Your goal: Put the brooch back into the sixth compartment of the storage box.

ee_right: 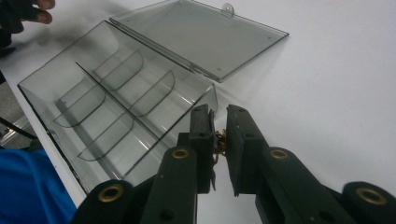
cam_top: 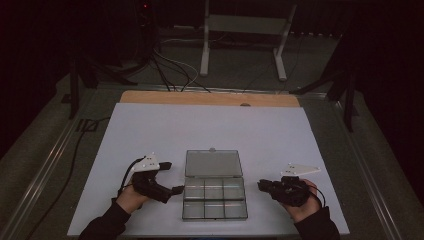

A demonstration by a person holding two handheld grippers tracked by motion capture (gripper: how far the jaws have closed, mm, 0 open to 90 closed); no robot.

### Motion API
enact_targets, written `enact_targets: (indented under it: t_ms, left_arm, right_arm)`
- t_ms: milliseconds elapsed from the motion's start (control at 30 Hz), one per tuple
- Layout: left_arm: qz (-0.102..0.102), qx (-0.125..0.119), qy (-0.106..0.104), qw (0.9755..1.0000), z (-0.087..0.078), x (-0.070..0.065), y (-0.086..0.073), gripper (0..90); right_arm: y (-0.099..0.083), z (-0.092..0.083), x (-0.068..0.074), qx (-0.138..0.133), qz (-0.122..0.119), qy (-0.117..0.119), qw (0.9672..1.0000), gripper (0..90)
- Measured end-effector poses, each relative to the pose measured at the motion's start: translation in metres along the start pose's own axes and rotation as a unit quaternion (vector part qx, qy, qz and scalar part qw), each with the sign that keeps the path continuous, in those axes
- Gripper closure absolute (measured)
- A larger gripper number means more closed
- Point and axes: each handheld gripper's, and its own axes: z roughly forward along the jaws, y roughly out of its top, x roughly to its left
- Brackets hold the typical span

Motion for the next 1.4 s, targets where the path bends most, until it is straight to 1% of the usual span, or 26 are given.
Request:
enact_targets:
  t_ms: [633, 1400]
  left_arm:
    - [0.000, -0.001, -0.001, 1.0000, -0.001, 0.000, 0.000, 1.4]
    - [0.001, -0.001, 0.000, 1.0000, -0.001, 0.000, 0.001, 1.4]
  right_arm:
    - [0.010, 0.008, 0.016, 0.001, -0.021, 0.023, 0.9995, 81.3]
    - [0.016, 0.019, 0.035, 0.011, -0.048, 0.053, 0.9974, 81.3]
